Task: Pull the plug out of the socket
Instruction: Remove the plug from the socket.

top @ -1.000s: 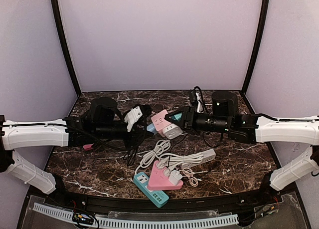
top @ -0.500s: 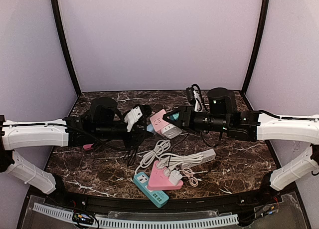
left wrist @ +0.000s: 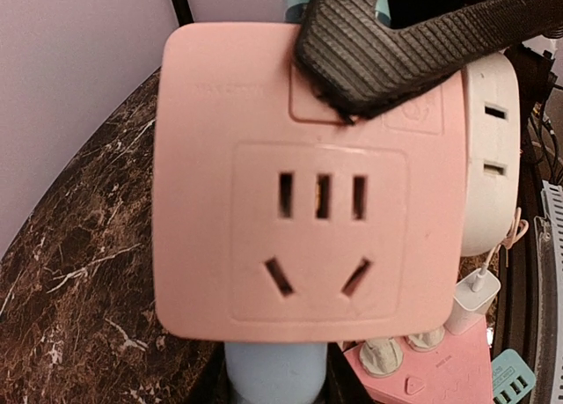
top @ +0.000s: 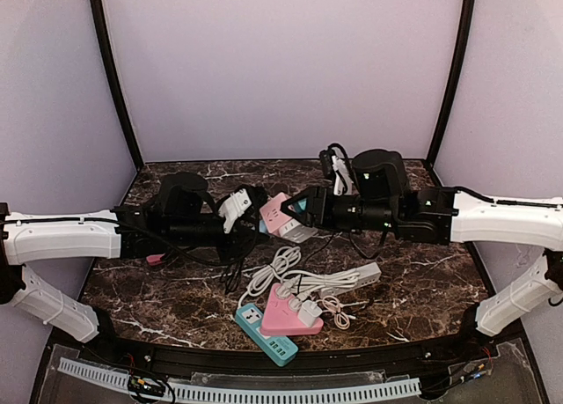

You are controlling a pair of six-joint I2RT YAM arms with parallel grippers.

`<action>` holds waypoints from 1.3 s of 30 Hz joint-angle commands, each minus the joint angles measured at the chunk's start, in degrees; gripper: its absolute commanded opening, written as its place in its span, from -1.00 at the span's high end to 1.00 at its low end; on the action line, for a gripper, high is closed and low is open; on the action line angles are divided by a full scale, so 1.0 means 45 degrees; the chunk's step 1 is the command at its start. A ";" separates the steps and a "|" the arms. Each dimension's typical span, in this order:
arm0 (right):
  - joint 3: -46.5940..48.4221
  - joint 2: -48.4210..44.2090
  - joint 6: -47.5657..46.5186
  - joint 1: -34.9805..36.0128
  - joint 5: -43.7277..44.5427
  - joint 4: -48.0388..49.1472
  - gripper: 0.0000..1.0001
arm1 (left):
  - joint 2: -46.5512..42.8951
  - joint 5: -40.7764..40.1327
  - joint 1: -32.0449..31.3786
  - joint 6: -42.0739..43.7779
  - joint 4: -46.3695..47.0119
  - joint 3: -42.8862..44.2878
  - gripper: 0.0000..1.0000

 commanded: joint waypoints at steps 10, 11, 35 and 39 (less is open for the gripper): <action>-0.0246 0.0085 0.0308 -0.1407 -0.3364 0.2097 1.00 | -0.0376 0.0574 -0.0072 0.0182 -0.0096 0.0161 0.99; -0.0267 0.0112 0.0321 -0.1419 -0.3403 0.2141 1.00 | -0.0358 0.0562 -0.0071 0.0182 -0.0096 0.0160 0.99; 0.1798 0.1242 -0.1676 -0.0505 -0.0067 -0.1886 1.00 | -0.0298 0.0099 -0.0078 0.0261 -0.0335 0.0290 0.99; 0.2214 0.1384 -0.2037 -0.0461 0.0381 -0.2664 1.00 | -0.0319 0.0052 -0.0089 0.0279 -0.0339 0.0290 0.99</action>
